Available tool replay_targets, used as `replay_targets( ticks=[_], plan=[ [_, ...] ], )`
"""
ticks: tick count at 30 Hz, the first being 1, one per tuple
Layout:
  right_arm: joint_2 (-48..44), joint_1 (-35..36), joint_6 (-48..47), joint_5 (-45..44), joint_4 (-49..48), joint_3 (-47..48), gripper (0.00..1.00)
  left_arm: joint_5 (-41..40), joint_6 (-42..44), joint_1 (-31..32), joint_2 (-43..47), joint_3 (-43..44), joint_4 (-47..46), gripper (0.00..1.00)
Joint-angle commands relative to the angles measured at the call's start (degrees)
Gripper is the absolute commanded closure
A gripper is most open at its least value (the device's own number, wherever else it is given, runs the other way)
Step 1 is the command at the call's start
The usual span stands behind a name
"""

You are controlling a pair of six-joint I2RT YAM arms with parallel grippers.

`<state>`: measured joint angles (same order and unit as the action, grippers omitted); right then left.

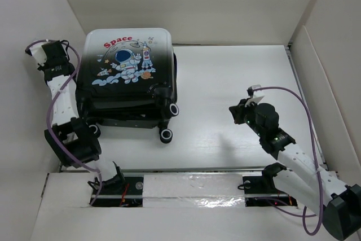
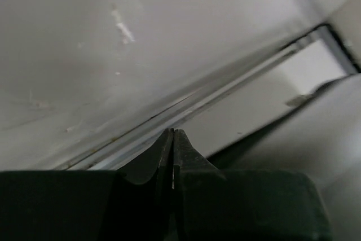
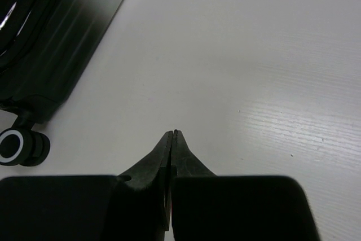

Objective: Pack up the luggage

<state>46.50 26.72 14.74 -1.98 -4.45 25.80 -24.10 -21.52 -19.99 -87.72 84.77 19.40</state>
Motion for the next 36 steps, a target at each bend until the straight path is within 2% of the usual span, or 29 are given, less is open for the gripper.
replay_targets(
  ticks=[1, 6, 9, 13, 16, 19, 20, 24, 28, 29, 32, 33, 35, 36],
  plan=[
    [-2.1, 0.4, -0.6, -0.2, -2.3, 2.3, 1.0, 4.3, 1.2, -2.2, -1.5, -0.7, 0.2, 1.0],
    [-2.1, 0.4, -0.4, 0.0, -2.4, 2.3, 1.0, 8.8, -1.9, -3.3, -4.5, -3.1, 1.4, 1.0],
    [-2.5, 0.4, -0.4, 0.2, -2.1, 2.5, 1.0, 17.1, -4.3, -4.8, -6.2, -5.0, 1.8, 1.0],
    [-3.6, 0.4, -0.1, -1.0, -1.9, 2.1, 1.0, 29.9, -9.3, -4.8, -4.4, -13.0, -5.2, 1.0],
    [-4.1, 0.4, 0.3, -2.5, -0.6, 2.4, 1.0, 34.5, -12.9, -3.6, -1.9, -20.2, -10.3, 1.0],
    [-5.6, -0.1, 1.3, -5.5, 1.9, 2.7, 1.0, 34.4, -16.2, 0.7, 2.5, -28.1, -15.7, 1.0],
    [-6.3, -0.9, 1.7, -6.8, 2.3, 2.7, 1.0, 34.9, -17.6, 1.5, 3.9, -33.4, -17.7, 1.0],
    [-10.7, -3.5, 2.3, -9.1, 3.2, 1.2, 1.0, 33.6, -22.3, 4.4, 11.9, -45.9, -25.3, 1.0],
    [-13.1, -6.6, 3.1, -9.2, 3.9, 0.4, 1.0, 32.4, -23.8, 8.5, 17.6, -53.6, -30.0, 1.0],
    [-13.3, -7.1, 3.3, -9.0, 4.0, 0.3, 1.0, 31.8, -24.3, 12.0, 18.8, -54.8, -30.3, 1.0],
    [-12.8, -8.4, 3.5, -8.5, 4.3, 0.6, 0.93, 29.3, -25.1, 17.4, 23.8, -58.3, -31.0, 1.0],
    [-12.8, -9.2, 3.7, -8.7, 4.3, 0.8, 0.88, 28.4, -26.0, 20.6, 26.5, -60.1, -31.1, 1.0],
    [-12.9, -9.8, 3.6, -8.4, 5.9, 1.0, 0.81, 26.7, -27.0, 23.0, 28.9, -62.2, -31.9, 1.0],
    [-13.2, -10.5, 2.9, -8.2, 5.9, 1.2, 0.71, 26.3, -27.5, 25.0, 31.1, -64.3, -32.2, 1.0]
  ],
)
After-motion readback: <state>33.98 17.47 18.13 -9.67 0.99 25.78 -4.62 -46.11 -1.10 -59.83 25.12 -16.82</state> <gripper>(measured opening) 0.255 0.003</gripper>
